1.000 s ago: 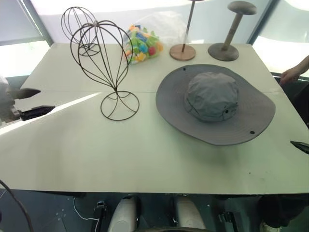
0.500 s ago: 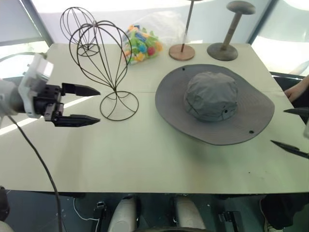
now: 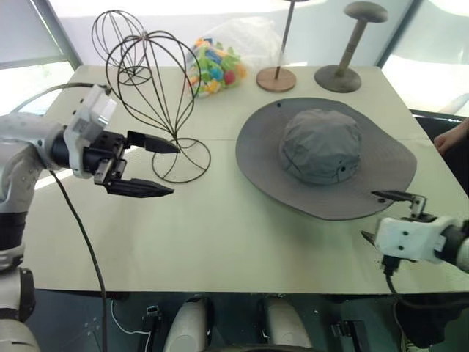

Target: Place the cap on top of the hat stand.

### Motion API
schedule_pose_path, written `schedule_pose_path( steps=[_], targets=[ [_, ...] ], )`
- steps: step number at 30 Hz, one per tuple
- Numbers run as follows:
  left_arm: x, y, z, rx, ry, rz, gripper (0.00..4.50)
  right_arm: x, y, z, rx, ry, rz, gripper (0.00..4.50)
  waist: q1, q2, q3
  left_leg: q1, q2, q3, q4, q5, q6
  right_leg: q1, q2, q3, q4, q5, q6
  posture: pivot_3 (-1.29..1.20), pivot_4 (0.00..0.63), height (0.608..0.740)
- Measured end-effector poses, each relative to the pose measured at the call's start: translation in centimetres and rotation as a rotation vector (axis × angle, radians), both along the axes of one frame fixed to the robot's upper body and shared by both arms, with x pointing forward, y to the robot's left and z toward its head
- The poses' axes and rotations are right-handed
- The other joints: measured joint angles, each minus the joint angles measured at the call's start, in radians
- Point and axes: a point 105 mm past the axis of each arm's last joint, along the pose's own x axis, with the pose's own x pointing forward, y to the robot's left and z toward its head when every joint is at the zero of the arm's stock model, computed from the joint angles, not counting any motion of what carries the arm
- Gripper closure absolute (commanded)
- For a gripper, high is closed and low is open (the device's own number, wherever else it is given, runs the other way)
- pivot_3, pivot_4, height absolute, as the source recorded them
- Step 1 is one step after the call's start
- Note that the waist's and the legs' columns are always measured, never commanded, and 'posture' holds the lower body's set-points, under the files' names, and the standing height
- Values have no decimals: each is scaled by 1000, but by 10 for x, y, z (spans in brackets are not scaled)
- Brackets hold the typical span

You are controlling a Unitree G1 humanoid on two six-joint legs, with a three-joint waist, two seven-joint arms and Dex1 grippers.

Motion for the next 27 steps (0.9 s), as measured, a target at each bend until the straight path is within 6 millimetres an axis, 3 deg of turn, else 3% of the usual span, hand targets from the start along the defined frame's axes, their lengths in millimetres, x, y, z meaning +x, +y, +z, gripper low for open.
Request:
schedule_pose_path(
  steps=[7, 11, 15, 20, 27],
  targets=[
    [3, -4, -2, 3, 8, -10, 0, 37, -2, -26, -28, -78, -60, 23, 3, 0, 0, -1, 0, 0, 0, 0, 0, -1, 0, 0, 0, 0, 0, 0, 150, 739],
    [3, -5, -2, 3, 8, -9, 0, 43, -5, -40, -50, -73, -71, 23, 3, 0, 0, -1, 0, 0, 0, 0, 0, -1, 0, 0, 0, 0, 0, 0, 150, 739],
    [5, -6, -2, -3, 3, -2, 0, 45, -3, -40, -34, -82, -71, 1741, 2, 0, 0, -1, 0, 0, 0, 0, 0, -1, 0, 0, 0, 0, 0, 0, 150, 739],
    [7, -5, -2, 5, -13, 20, 0, 48, 0, -37, -11, -96, -72, 4420, 2, 0, 0, -1, 0, 0, 0, 0, 0, -1, 0, 0, 0, 0, 0, 0, 150, 739],
    [10, -4, -3, -5, -13, 56, 0, 56, 5, -33, 140, -91, -122, 4475, 1, 0, 0, -1, 0, 0, 0, 0, 0, -1, 0, 0, 1, 0, 0, 0, 150, 739]
  ],
)
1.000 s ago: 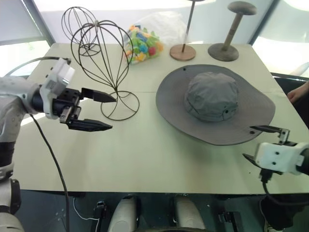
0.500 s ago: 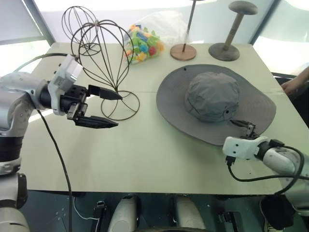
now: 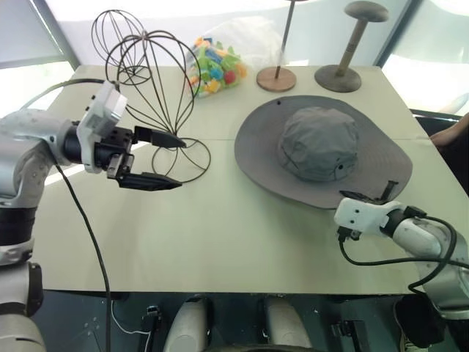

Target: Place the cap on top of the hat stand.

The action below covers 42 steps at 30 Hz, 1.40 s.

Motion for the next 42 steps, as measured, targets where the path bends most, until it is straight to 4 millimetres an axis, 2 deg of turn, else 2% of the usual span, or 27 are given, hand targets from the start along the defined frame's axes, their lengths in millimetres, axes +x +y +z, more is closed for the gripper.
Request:
schedule_pose_path(
  steps=[2, 4, 8, 12, 14, 17, 20, 23, 26, 32, 34, 38, 42],
  targets=[
    [-1, 4, 0, -21, 4, 29, 0, 6, 4, 13, 153, -8, -40, 4475, -4, 0, 0, 0, 0, 0, 0, 0, 0, -1, 0, 0, 0, 0, 0, 0, 150, 739],
    [-3, 7, 2, -45, 6, 58, 0, 11, 5, 36, 289, -30, -60, 4475, -5, 1, 1, 0, 1, 0, 0, 0, 0, -1, 0, 0, 1, 0, 0, 0, 150, 739],
    [-14, 21, 14, -116, -5, 141, 0, 26, 7, 105, 521, -85, -40, 4475, -6, 3, 2, 0, 1, 0, 0, 0, 0, -1, 0, 0, 1, 0, 0, 0, 150, 739],
    [-24, 33, 27, -187, -26, 230, 0, 40, 14, 175, 615, -163, 30, 4475, -4, 4, 3, 0, 1, -1, -1, 0, 0, -1, -1, 0, 1, 0, 0, 0, 150, 739],
    [-30, 42, 35, -239, -30, 294, 0, 55, 27, 202, 665, -172, 81, 4475, -9, 5, 3, 0, 1, 0, -1, 0, 0, -3, -1, 0, 1, 0, 0, 0, 150, 739],
    [-42, 56, 45, -303, -48, 381, 0, 77, 48, 233, 720, -168, 148, 4475, -19, 5, 3, 0, 1, 0, -2, 0, 0, -4, -2, 0, 1, 0, 0, 0, 150, 739],
    [-50, 71, 39, -317, -41, 487, 0, 103, 78, 259, 795, -156, 208, 4475, -33, 5, 4, -3, 0, 2, -3, 0, 0, -8, -3, 1, 1, 0, 0, 0, 150, 739],
    [-57, 82, 34, -341, -38, 567, 0, 118, 104, 284, 829, -180, 264, 4475, -35, 5, 4, -12, 1, 1, -3, 1, -1, -17, -3, 1, 3, 0, 0, 0, 150, 739],
    [-64, 89, 34, -374, -44, 624, 0, 129, 129, 292, 833, -186, 312, 4475, -33, 5, 3, -15, 0, 1, -3, 4, -7, -20, -3, 1, 2, 1, 0, 0, 150, 739],
    [-80, 109, 35, -416, -67, 752, 0, 142, 171, 287, 836, -161, 383, 4475, -37, 5, 4, -15, 0, 1, -3, 3, -6, -20, -4, 1, 3, 1, -1, 0, 150, 739],
    [-86, 116, 39, -437, -86, 794, 0, 140, 185, 292, 843, -166, 416, 4475, -41, 5, 4, -15, 0, 1, -3, 3, -6, -20, -5, 1, 3, 1, -1, 0, 150, 739],
    [-95, 127, 47, -477, -122, 856, 0, 126, 210, 315, 846, -230, 519, 4475, -50, 5, 4, -15, 0, 0, -4, 3, -7, -20, -5, 1, 2, 1, -1, 0, 150, 739],
    [-100, 130, 48, -491, -120, 879, 0, 114, 220, 321, 805, -303, 613, 4475, -53, 4, 3, -15, 0, 0, -4, 3, -6, -20, -6, 0, 2, 1, -1, 0, 150, 739]
  ],
)
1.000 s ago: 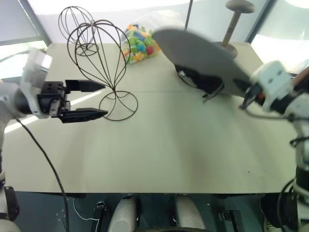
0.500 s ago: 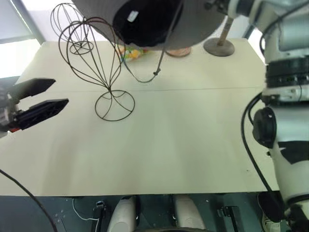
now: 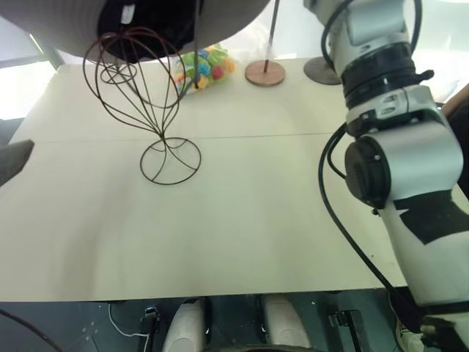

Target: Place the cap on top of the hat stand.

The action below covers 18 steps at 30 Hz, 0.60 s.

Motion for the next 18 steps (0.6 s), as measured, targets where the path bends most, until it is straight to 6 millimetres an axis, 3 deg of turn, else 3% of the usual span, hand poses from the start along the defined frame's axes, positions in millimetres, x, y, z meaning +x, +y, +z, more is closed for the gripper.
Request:
schedule_pose_path(
  steps=[2, 8, 18],
  targets=[
    [-1, 0, 0, -3, 4, 7, 0, -8, 4, -9, -40, -99, 21, 4475, -1, -2, -1, 0, 0, -1, 0, 0, 0, 0, 0, 0, 0, 0, 0, 0, 150, 739],
    [-4, 2, 7, 10, -10, 23, 0, -21, 13, -86, -169, -261, 26, 4475, 0, -2, -1, 0, 0, 0, 0, 0, 0, -1, 0, 0, 2, 0, 0, 0, 150, 739],
    [-4, 10, 17, -3, -17, 37, 0, -58, 16, -143, -375, -791, -82, 4475, -1, -2, -1, 0, 0, 0, 0, 4, -6, -1, 3, 0, 2, 0, 0, 0, 150, 739]
  ],
)
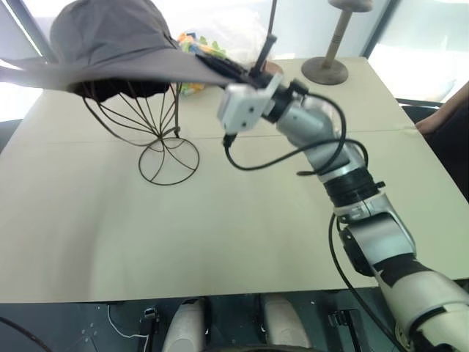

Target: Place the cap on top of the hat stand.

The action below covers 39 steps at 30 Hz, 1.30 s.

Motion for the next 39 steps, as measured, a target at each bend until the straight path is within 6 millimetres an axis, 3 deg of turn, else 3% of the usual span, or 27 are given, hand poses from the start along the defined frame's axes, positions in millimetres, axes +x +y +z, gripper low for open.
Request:
schedule_pose_path(
  steps=[6, 19, 27, 39],
  targets=[
    [1, 2, 7, 3, -13, 0, 0, -2, 0, -11, -23, -150, -41, 4475, 0, 0, 0, 0, 0, 0, 0, 0, 0, 0, 1, 0, 0, 0, 0, 0, 150, 739],
    [0, 2, 4, 20, 4, 2, 0, 18, -1, -64, -217, -202, -114, 4475, -3, -1, 0, 1, 0, 0, 0, 1, -1, 1, 1, 0, 0, 0, 0, 0, 150, 739],
    [-13, 19, -4, 58, 37, 84, 0, 27, 3, -55, -253, -201, -113, 4475, 0, -2, -1, 2, 0, -1, 1, 0, -1, 3, 1, 0, 0, 0, 0, 0, 150, 739],
    [-1, 9, -2, 66, -3, 36, 0, 23, 7, -60, -271, -43, -42, 4475, -3, -3, -1, 2, 0, -1, 0, 0, -1, 4, 1, 0, 0, 0, 0, 0, 150, 739]
  ],
)
